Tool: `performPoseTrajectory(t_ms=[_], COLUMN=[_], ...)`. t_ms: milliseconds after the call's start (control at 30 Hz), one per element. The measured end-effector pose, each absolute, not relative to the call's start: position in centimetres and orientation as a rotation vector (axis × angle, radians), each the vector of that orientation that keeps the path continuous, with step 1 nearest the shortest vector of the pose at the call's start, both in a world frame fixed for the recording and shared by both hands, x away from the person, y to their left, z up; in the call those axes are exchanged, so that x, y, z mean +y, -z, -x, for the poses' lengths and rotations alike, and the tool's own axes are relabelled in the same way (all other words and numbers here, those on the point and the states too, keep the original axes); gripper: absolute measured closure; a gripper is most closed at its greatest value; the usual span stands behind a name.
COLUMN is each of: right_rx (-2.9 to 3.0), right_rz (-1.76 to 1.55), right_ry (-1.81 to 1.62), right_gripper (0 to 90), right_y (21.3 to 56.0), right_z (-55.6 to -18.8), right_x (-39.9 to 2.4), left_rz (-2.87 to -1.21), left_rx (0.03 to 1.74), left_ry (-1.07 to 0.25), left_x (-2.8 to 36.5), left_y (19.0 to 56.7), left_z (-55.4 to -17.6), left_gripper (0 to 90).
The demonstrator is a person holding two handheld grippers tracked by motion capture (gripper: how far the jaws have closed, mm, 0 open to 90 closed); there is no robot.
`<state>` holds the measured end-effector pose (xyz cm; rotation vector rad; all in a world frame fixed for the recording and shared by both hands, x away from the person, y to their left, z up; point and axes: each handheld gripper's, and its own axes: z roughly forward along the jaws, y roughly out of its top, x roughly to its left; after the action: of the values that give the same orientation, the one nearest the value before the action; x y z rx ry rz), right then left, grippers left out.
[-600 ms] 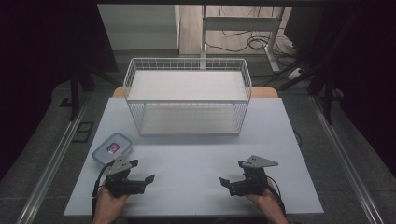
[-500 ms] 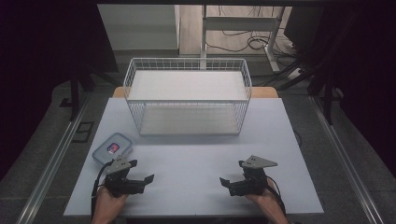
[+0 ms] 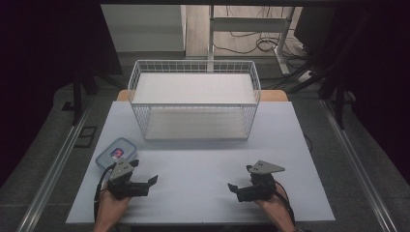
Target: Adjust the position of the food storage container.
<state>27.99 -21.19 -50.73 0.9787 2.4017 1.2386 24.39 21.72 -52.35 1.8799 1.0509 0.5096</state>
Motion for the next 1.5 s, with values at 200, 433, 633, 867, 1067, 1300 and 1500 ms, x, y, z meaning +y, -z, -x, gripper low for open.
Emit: performPoseTrajectory(t_ms=[200, 433, 633, 867, 1067, 1300, 1500], right_rx=[2.409, 2.412, 2.395, 2.418, 2.421, 2.433, 2.443], right_rz=[-0.965, -1.018, -1.041, -1.053, -1.045, -1.047, -1.062], right_ry=[-1.237, -1.210, -1.215, -1.211, -1.202, -1.164, -1.156], right_gripper=[2.6, 2.9, 3.2, 4.7, 5.0, 5.9, 6.4], right_y=[50.7, 50.9, 50.8, 51.0, 51.0, 51.2, 51.3], right_z=[-28.1, -28.4, -28.7, -29.0, -29.0, -29.0, -29.1], right_x=[-20.8, -21.1, -20.9, -20.4, -20.2, -20.2, -20.2], left_rz=[-1.924, -1.869, -1.897, -1.831, -1.785, -1.743, -1.748], left_rx=[1.099, 1.149, 1.188, 1.280, 1.363, 1.495, 1.527], left_ry=[-0.489, -0.482, -0.465, -0.490, -0.502, -0.576, -0.519], left_x=[22.0, 23.6, 25.5, 28.8, 31.6, 35.3, 36.3], left_y=[51.9, 50.4, 49.8, 49.1, 49.2, 50.6, 52.3], left_z=[-25.1, -25.9, -27.5, -28.7, -30.2, -31.1, -32.0], left_gripper=[6.0, 7.1, 10.6, 50.3, 81.5, 90.0, 90.0])
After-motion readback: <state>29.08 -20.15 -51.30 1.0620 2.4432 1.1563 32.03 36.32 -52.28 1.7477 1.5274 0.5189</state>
